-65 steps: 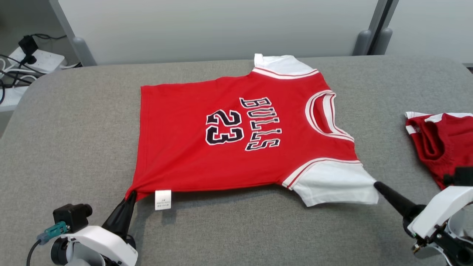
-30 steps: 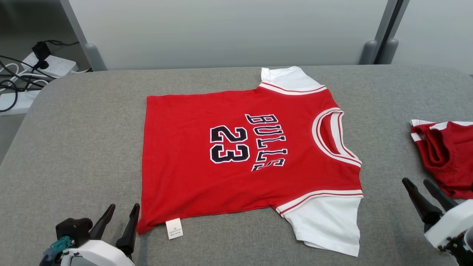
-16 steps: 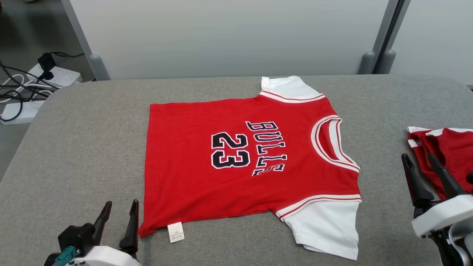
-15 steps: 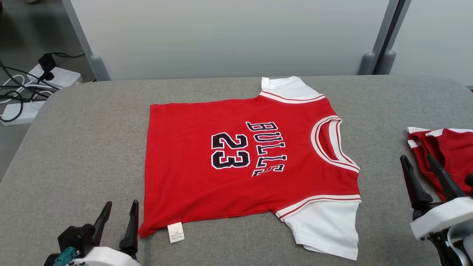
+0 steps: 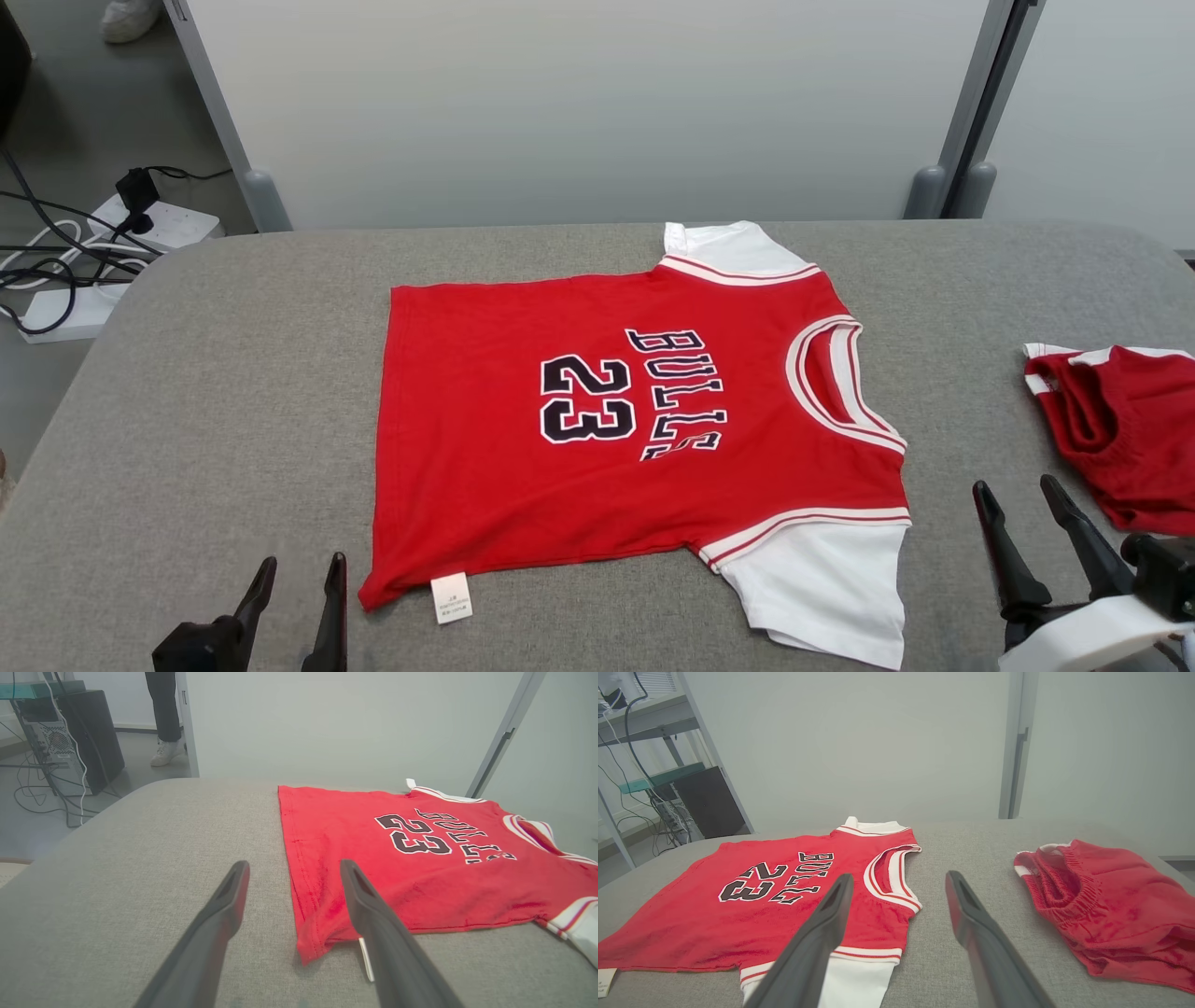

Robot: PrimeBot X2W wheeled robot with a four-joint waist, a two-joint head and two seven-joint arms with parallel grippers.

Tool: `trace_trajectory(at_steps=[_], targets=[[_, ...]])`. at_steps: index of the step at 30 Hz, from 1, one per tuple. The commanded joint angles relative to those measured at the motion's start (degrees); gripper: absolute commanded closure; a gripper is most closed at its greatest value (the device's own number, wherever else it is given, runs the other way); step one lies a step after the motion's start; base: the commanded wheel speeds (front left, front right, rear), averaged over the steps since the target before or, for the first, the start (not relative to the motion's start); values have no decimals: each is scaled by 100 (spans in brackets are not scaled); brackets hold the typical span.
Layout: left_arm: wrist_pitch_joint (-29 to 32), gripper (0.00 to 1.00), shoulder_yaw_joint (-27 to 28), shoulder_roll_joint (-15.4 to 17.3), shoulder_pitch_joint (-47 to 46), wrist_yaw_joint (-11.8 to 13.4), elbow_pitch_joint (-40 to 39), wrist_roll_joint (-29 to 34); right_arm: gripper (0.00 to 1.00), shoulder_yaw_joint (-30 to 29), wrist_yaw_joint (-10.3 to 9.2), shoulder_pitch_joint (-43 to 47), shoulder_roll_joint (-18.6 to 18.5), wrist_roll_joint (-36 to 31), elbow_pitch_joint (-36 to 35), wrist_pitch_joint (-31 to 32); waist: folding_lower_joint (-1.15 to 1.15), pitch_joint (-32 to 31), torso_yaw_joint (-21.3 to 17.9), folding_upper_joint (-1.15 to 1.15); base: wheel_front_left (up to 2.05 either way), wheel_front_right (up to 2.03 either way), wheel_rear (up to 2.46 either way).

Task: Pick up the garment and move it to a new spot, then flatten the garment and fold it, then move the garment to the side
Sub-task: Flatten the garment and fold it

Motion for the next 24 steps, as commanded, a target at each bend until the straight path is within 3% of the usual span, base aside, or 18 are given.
trace_trajectory(at_steps=[1, 24], targets=[[-34, 0, 203, 54, -90, 46, -139, 54, 0, 71, 25, -16, -95, -76, -194, -76, 0, -15, 2, 0, 0, 0, 0], [-34, 0, 65, 3, 145, 251, -541, 25, 0, -270, 25, 380, 293, -601, -590, -76, 0, 93, -13, 0, 0, 0, 0]])
